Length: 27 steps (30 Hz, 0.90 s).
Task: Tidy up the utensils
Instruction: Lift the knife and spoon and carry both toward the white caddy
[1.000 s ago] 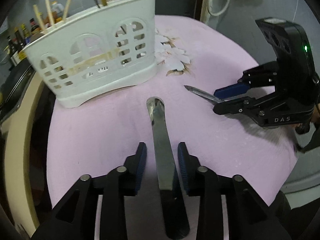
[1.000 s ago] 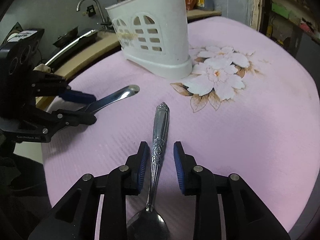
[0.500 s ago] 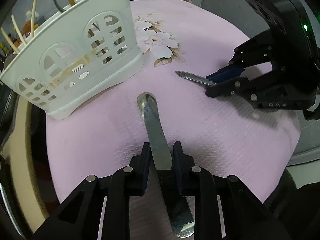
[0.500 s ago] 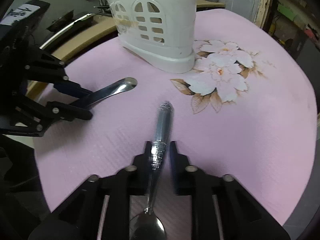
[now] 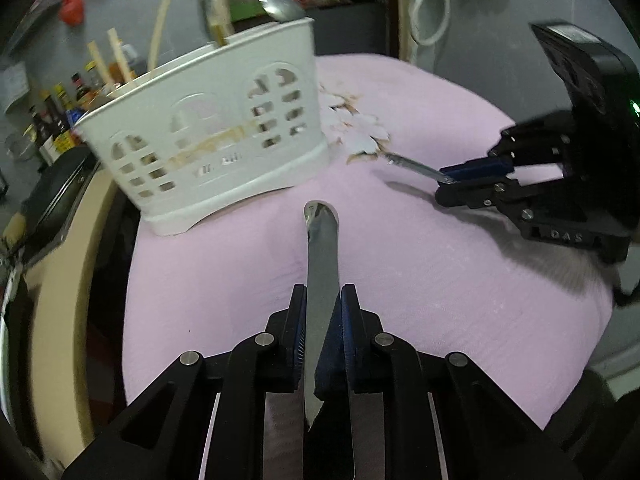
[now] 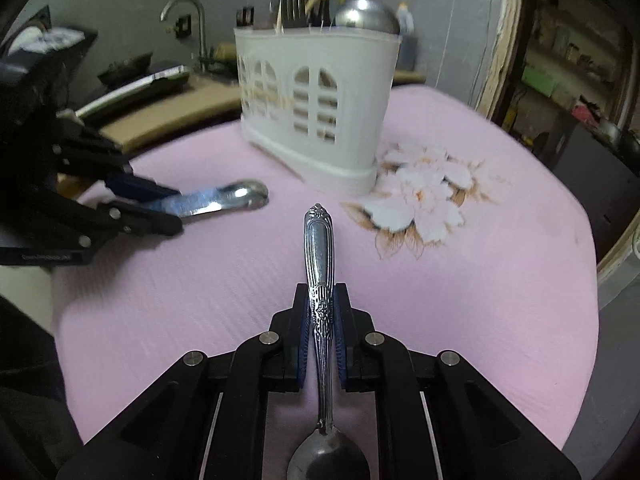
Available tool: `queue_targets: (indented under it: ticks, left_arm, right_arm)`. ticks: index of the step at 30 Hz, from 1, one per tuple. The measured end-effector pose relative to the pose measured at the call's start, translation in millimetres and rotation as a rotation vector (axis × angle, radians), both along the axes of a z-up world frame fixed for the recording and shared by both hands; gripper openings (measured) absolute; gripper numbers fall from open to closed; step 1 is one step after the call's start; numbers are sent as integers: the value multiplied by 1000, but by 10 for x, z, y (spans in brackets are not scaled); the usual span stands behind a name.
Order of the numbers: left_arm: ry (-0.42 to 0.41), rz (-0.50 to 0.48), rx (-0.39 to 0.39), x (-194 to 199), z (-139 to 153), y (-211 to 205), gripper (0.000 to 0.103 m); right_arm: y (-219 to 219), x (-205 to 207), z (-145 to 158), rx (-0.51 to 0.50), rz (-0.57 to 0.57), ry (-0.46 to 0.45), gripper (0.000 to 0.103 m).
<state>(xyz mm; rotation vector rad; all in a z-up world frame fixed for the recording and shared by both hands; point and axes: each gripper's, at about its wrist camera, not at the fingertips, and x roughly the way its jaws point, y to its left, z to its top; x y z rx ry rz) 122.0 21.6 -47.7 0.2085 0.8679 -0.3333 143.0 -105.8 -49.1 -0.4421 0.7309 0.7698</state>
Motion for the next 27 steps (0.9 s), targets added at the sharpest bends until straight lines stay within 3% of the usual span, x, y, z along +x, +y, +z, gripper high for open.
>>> queue_targets:
  ticks: [6, 12, 18, 22, 27]
  left_arm:
    - [-93, 50, -65, -173, 118, 137, 13]
    - [-251, 99, -106, -400, 311, 223, 13]
    - [-391, 158, -181, -390, 450, 265, 13]
    - [-458, 189, -243, -387, 600, 249, 13]
    - [-515, 207, -314, -336, 781, 296, 13]
  right_arm:
    - [-13, -78, 143, 99, -6, -88, 9]
    - [-41, -136, 286, 196, -14, -146, 9]
    - [-71, -189, 495, 329, -36, -228, 8]
    - [-41, -170, 595, 395, -45, -260, 2]
    - [13, -122, 727, 458, -48, -277, 2]
